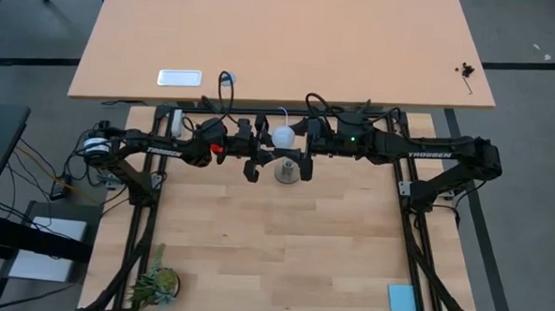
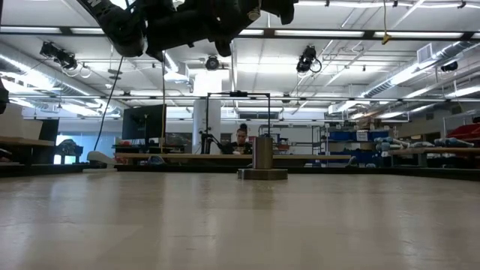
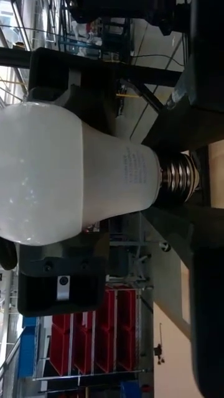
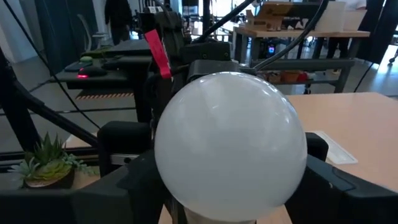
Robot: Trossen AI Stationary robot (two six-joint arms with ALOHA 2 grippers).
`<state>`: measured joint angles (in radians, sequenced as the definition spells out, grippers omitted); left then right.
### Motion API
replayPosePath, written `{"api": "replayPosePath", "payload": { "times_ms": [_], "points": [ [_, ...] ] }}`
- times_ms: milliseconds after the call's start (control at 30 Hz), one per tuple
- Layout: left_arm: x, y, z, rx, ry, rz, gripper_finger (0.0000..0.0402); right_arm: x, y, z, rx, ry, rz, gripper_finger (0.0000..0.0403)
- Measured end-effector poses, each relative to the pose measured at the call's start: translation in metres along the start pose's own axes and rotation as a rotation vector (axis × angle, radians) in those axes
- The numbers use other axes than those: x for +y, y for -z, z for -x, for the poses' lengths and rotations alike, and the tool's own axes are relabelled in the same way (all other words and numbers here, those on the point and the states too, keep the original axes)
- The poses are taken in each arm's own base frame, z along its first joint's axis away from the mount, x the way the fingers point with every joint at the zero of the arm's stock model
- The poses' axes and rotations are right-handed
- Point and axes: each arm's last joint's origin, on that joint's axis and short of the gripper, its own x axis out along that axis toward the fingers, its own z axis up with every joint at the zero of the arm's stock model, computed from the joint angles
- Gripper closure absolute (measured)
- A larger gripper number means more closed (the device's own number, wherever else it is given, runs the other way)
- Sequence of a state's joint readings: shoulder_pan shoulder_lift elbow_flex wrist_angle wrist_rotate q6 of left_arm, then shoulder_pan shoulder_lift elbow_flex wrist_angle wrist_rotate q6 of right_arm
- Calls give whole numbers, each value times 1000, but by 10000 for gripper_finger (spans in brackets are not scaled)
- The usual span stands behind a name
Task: Screw lightbulb
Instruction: Insert the white lightbulb into the gold lamp
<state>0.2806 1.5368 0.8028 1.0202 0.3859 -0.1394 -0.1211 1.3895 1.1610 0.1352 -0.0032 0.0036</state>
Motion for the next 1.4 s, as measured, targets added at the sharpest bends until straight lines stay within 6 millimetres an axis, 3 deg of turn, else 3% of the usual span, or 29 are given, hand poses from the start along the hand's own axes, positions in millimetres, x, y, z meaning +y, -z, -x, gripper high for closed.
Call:
{"api": "replayPosePath", "payload": {
  "times_ms": [200, 367, 700, 900, 1233, 1400],
  "points": [
    [0, -1, 0, -14, 4, -4, 304, 4, -1, 0, -6, -1, -3, 99],
    [-1, -5, 1, -25, 12, 12, 302, 4, 0, 0, -2, 0, 5, 77],
    [-3, -19, 6, -47, 24, 1, 301, 9, -1, 0, -9, -24, 15, 71],
    [-3, -18, 6, -40, 27, 3, 302, 8, -1, 0, -11, -22, 10, 108],
    [-3, -21, 3, -21, 51, 3, 301, 5, -1, 0, -10, -34, 1, 230],
    [-3, -20, 3, -12, 47, 5, 284, 4, -1, 0, -4, -35, -2, 245]
  ]
}}
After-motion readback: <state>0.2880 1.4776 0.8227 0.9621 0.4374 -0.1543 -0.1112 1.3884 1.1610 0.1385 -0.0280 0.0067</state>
